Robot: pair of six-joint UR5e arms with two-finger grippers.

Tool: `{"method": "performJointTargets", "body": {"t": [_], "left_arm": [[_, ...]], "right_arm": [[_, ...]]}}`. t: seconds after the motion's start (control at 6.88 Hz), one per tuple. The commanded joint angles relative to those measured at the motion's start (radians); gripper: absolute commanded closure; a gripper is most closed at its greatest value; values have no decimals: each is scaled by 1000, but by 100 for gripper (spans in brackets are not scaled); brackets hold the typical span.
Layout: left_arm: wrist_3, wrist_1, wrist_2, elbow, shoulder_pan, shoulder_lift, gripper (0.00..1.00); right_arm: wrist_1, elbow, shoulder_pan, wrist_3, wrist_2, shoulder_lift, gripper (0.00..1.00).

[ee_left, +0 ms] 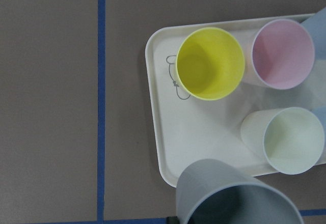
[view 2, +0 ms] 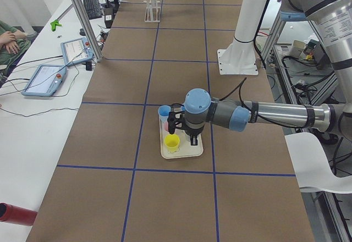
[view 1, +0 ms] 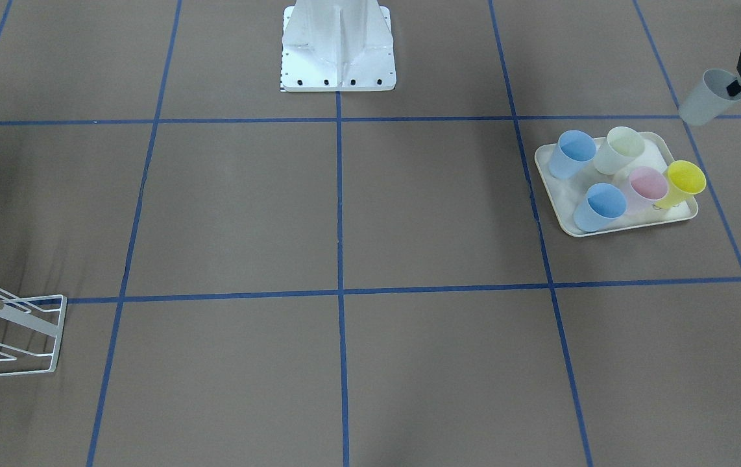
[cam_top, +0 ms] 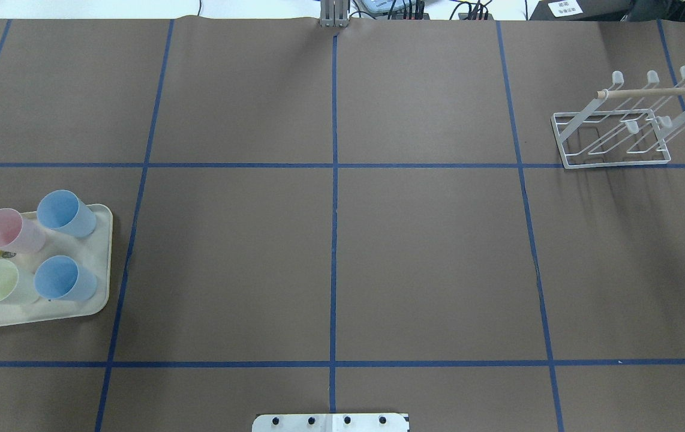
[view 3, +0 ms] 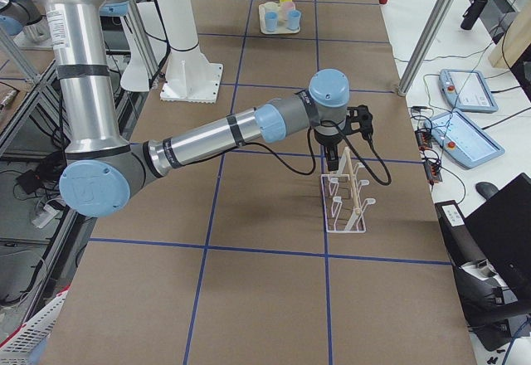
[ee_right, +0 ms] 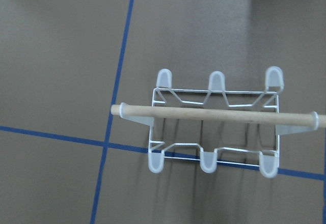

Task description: Transfer IKEA cup to right arm and place on rack

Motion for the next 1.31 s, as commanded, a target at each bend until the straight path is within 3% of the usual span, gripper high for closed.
{"method": "performJointTargets", "body": {"t": [0.0,0.15,0.29,0.58,1.02,1.16], "left_arm": [[-11,287,114,-4,-85,-286,100],[-111,340,245,13,-81,-387,100],[-264,280,242,27,-75,-422,100],[-632,-12,239,54,29,-424,100],[-1296,-650,250,201,207,-448,100],[-1495,-757,260,212,264,-486,100]], "right_arm": [[2,-6,-59,68,-17,82,0],[9,-5,-95,109,-52,103,1],[33,-6,-135,181,-70,132,1],[232,-43,-230,424,-154,179,1],[710,-153,-443,989,-416,221,1],[871,-214,-509,1222,-504,263,1]]}}
